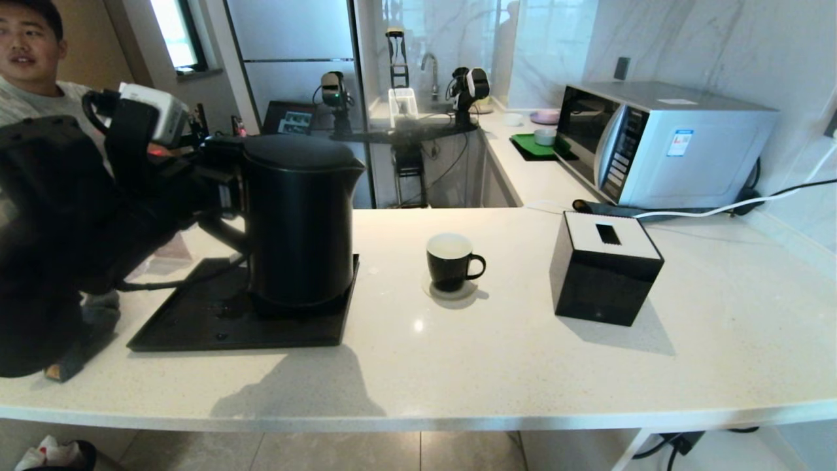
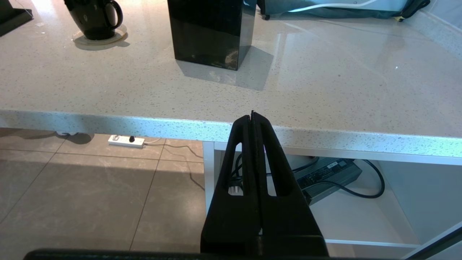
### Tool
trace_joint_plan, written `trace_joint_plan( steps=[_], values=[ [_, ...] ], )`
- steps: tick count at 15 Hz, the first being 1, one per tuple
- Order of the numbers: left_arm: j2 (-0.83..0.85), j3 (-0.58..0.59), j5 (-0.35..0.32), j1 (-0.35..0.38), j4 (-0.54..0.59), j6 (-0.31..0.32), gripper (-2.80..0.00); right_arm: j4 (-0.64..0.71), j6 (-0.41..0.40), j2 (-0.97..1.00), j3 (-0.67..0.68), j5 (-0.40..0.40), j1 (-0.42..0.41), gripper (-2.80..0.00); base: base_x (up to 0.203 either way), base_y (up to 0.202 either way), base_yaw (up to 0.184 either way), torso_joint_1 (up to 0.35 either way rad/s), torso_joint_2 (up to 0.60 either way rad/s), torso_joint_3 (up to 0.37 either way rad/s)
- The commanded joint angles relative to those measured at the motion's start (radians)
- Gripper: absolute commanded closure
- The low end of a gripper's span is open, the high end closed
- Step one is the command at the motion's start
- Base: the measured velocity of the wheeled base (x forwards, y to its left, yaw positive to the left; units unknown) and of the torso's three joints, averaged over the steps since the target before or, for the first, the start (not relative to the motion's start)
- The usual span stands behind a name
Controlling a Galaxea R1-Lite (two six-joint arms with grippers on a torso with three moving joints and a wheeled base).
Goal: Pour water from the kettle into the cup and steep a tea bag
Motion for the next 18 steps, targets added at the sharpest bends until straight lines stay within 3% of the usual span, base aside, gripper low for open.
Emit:
trace_joint_plan(
  steps=[1, 4, 18],
  values=[
    [-0.011, 0.007, 0.014, -0.005, -0.006, 0.002, 0.00, 0.000, -0.001, 0.001, 0.000, 0.000, 0.000, 0.00, 0.000, 0.000, 0.000, 0.000, 0.00, 0.000],
    [-0.011, 0.008, 0.053, -0.011, -0.008, 0.001, 0.00, 0.000, -0.001, 0.001, 0.000, 0.000, 0.000, 0.00, 0.000, 0.000, 0.000, 0.000, 0.00, 0.000],
    [-0.006, 0.016, 0.111, -0.060, -0.006, 0.001, 0.00, 0.000, -0.001, 0.001, 0.000, 0.000, 0.001, 0.00, 0.000, 0.000, 0.000, 0.000, 0.00, 0.000]
  ],
)
